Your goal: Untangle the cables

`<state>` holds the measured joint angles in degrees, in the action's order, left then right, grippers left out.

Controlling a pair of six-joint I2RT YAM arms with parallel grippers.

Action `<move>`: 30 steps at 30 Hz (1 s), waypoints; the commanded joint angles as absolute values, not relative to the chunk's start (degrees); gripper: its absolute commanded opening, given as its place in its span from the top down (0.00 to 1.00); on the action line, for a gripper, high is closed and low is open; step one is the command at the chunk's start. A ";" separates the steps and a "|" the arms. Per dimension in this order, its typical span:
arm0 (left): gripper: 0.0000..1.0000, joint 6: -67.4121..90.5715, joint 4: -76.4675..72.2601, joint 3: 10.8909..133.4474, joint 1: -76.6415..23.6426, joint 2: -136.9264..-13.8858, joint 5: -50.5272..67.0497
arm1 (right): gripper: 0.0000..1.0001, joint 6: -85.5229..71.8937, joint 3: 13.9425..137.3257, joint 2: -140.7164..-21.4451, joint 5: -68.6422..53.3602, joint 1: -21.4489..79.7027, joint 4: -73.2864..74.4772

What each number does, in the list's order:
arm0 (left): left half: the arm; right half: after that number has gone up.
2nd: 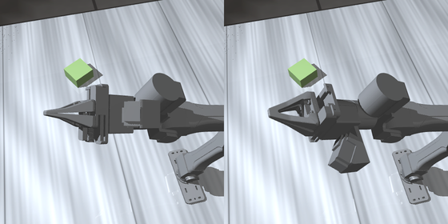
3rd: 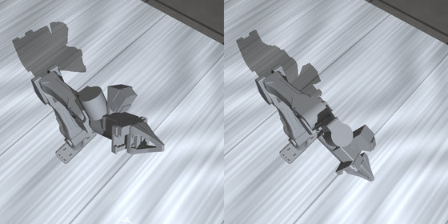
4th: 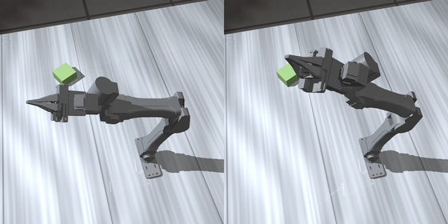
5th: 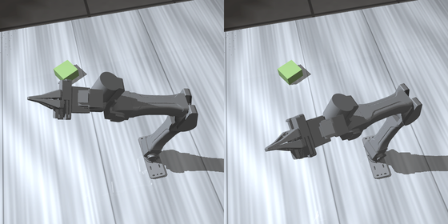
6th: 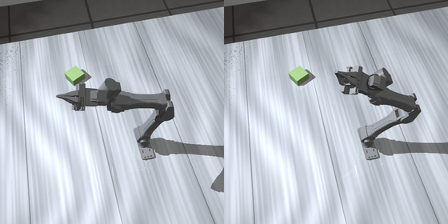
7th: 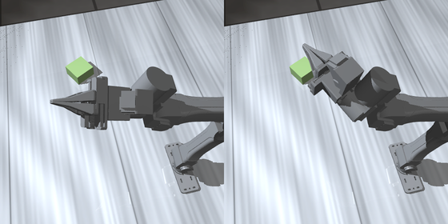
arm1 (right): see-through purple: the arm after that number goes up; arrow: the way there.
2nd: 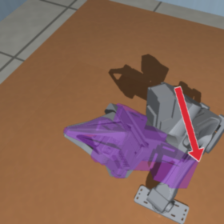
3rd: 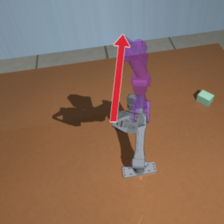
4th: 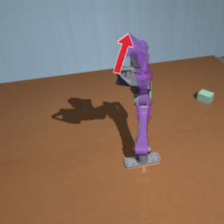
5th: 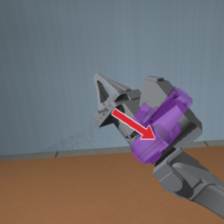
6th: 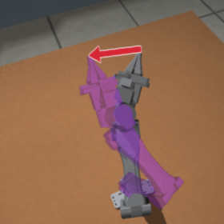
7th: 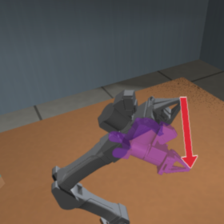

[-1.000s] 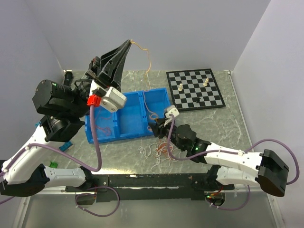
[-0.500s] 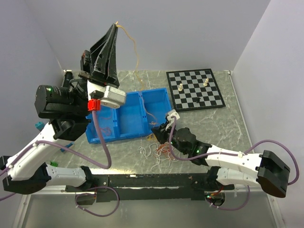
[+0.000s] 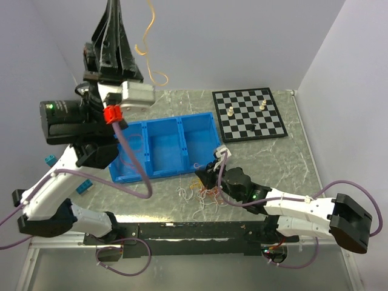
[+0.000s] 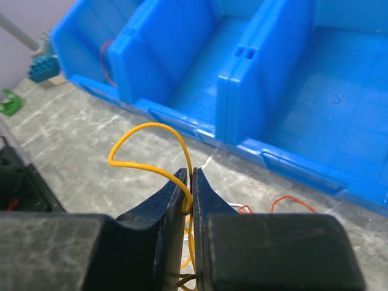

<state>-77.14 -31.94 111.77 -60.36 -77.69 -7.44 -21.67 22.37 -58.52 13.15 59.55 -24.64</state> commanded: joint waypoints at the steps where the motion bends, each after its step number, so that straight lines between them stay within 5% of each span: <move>1: 0.99 -71.64 -27.61 101.64 -60.64 -71.56 -11.86 | 0.85 -22.15 24.86 -53.62 12.74 60.29 -25.32; 16: 0.99 -52.30 -20.65 66.02 -55.56 -61.61 -22.77 | 0.90 -19.86 28.39 -39.38 17.75 60.29 -16.70; 30: 0.99 -46.23 -27.07 64.51 -49.13 -63.63 -22.33 | 0.91 -22.23 25.05 -32.17 23.11 60.29 -11.69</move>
<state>-49.15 -20.91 61.63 -49.67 -64.01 -21.37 -21.39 25.71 -32.47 21.26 60.01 -12.43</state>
